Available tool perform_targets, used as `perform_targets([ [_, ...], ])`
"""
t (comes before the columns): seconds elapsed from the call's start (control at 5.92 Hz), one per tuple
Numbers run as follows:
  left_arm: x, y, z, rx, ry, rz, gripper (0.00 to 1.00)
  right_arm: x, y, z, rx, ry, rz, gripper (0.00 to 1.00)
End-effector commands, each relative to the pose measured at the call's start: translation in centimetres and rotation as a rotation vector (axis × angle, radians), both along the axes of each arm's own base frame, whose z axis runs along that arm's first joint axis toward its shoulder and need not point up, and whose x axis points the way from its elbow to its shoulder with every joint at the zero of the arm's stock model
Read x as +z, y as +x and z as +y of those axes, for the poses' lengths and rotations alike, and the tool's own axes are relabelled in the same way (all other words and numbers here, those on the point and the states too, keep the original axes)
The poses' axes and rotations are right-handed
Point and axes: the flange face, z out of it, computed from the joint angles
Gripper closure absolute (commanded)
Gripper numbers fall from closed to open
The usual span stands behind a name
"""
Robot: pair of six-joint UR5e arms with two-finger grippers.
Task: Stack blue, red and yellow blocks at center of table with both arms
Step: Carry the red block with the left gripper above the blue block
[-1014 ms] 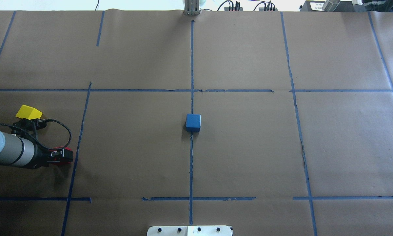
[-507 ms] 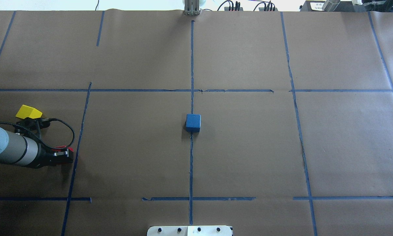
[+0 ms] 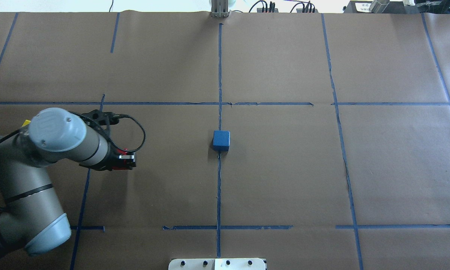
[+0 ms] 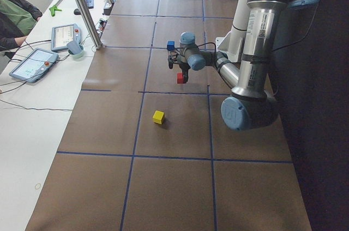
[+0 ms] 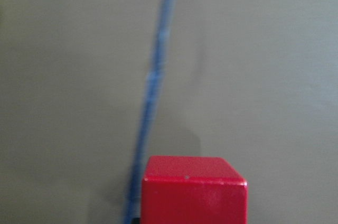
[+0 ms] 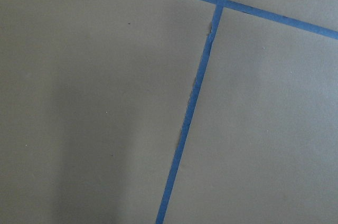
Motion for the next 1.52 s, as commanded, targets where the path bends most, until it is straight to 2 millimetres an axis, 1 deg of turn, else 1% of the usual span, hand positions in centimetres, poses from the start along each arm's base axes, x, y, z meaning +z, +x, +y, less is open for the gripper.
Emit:
perform_targets([
  [0.0, -9.9, 5.7, -2.8, 0.019, 0.058, 0.05, 1.0, 0.0, 0.0, 0.0, 0.015, -0.013, 0.0, 0.0],
  [0.17, -13.0, 9.2, -4.9, 0.011, 0.058, 0.044, 1.0, -0.1, 0.0, -0.1, 0.017, -0.013, 0.0, 0.0],
  [0.34, -14.2, 10.8, -5.7, 0.003, 0.057, 0.04, 1.0, 0.0, -0.1, -0.1, 0.015, -0.015, -0.002, 0.0],
  [0.51, -16.4, 12.5, -6.7, 0.003, 0.056, 0.043, 1.0, 0.1, -0.1, -0.1, 0.016, -0.017, -0.002, 0.0],
  [0.68, -17.4, 13.9, -7.3, 0.004, 0.051, 0.034, 1.0, 0.1, -0.1, -0.1, 0.017, -0.02, -0.001, 0.0],
  [1.18, -17.3, 16.0, -6.0, 0.033, 0.041, 0.018, 1.0, 0.3, 0.0, -0.1, 0.02, -0.024, -0.003, 0.0],
  [1.35, -17.9, 16.7, -6.1, 0.037, 0.038, 0.016, 1.0, 0.4, 0.0, -0.1, 0.02, -0.025, -0.003, 0.0],
])
